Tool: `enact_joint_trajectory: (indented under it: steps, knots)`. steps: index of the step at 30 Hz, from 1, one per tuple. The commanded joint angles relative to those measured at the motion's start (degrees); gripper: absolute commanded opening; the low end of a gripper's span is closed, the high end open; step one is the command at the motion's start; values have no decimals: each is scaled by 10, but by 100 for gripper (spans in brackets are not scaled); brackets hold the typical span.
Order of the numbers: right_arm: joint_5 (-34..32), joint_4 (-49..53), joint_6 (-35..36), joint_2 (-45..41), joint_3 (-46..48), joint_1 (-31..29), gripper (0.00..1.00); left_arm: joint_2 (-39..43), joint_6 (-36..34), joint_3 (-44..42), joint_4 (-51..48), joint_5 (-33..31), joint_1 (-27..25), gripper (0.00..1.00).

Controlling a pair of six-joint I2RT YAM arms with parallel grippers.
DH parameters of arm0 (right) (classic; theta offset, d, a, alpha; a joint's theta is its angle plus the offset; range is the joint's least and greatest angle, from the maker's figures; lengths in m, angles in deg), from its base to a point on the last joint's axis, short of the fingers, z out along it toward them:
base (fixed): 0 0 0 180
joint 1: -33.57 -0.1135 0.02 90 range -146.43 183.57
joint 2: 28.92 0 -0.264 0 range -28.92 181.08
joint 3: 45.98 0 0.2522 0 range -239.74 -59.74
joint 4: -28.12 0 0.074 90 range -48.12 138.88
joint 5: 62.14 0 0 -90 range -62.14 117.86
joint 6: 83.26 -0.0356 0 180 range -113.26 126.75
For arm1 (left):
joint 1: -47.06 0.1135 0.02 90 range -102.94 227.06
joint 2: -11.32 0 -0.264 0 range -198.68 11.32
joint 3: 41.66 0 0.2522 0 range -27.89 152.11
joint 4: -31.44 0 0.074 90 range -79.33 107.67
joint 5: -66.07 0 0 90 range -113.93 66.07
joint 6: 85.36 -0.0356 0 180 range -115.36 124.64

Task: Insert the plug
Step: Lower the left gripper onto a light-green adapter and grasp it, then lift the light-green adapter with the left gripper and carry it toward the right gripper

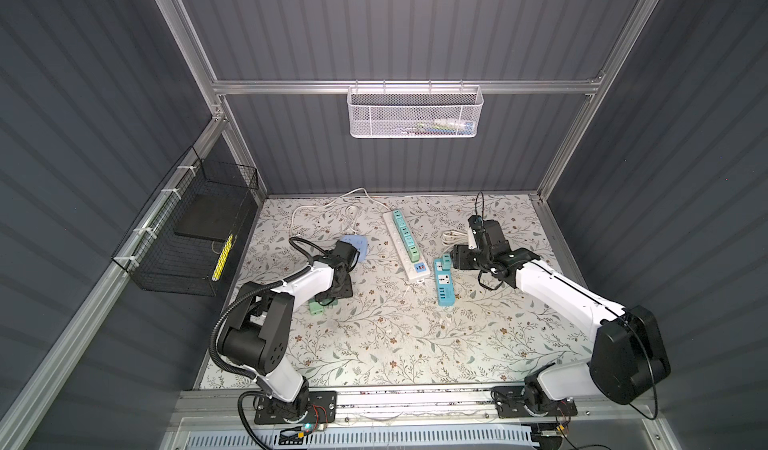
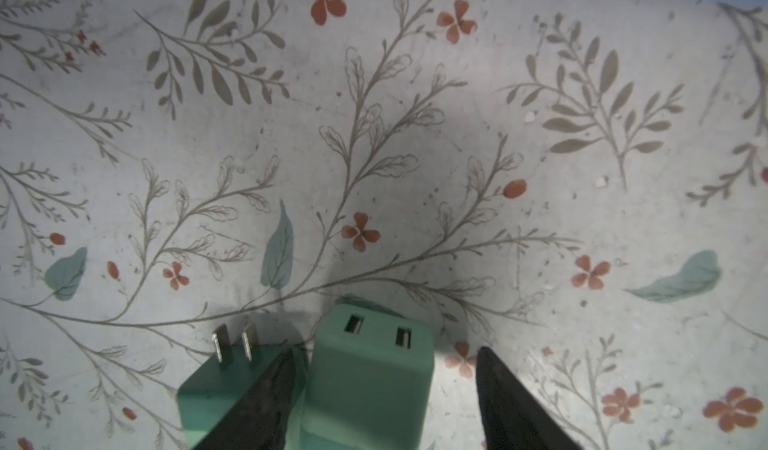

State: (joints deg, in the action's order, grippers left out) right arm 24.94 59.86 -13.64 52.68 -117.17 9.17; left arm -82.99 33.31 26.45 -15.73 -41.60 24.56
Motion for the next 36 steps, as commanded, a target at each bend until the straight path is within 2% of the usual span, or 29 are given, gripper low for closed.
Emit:
enact_joint_trajectory:
  steps: [1,6,15,28,36]
  knots:
    - [4,0,0,-4,1,-1,64,-10,-6,-7,-5,20,2,63]
    - [6,-1,2,-1,-4,-1,64,-12,-7,-13,-2,31,2,56]
    - [14,-12,1,-4,-4,0,63,-22,-21,-8,22,90,-1,41]
    - [17,-7,-3,-5,-9,0,63,-25,-42,22,0,83,-44,38]
    - [10,-3,5,-6,-6,0,63,-66,-33,55,1,73,-115,35]
